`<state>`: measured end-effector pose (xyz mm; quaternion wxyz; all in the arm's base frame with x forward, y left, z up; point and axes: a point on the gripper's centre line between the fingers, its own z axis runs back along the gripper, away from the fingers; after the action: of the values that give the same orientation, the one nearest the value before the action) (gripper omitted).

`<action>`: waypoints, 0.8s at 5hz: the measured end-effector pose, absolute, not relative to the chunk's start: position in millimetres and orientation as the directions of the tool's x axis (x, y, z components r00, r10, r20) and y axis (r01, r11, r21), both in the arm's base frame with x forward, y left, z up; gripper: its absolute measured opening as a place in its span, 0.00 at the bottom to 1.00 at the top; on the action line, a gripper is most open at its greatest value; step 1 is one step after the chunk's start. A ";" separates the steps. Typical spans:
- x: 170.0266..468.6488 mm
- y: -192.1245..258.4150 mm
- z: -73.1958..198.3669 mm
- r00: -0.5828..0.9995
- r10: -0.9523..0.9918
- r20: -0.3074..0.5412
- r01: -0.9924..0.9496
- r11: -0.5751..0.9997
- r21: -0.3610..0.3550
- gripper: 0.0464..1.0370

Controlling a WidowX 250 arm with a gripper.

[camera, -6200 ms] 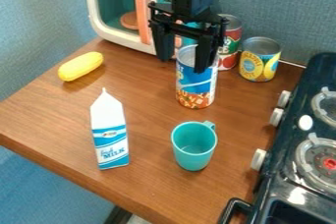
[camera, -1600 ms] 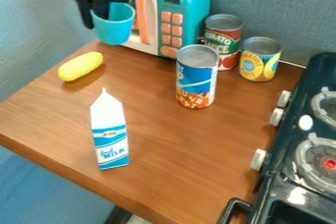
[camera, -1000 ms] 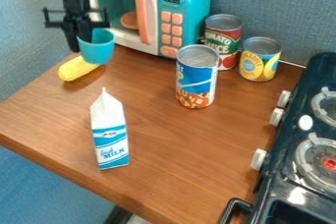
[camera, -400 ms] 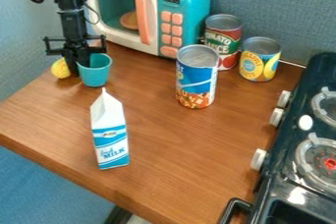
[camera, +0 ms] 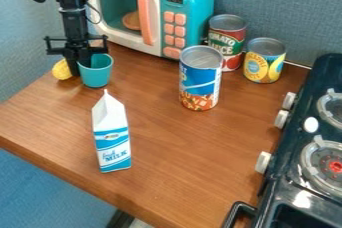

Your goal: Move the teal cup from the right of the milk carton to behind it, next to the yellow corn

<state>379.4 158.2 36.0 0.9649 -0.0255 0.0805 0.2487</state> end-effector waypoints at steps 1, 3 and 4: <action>382.8 146.8 35.1 0.876 0.451 -0.173 -0.459 0.888 -0.012 0.34; 381.7 133.4 57.6 0.880 0.461 -0.114 -0.466 0.884 -0.020 0.93; 383.6 124.2 72.6 0.890 0.448 -0.086 -0.450 0.893 -0.003 0.97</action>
<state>383.6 124.2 72.6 0.9720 -0.0111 0.0414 0.2310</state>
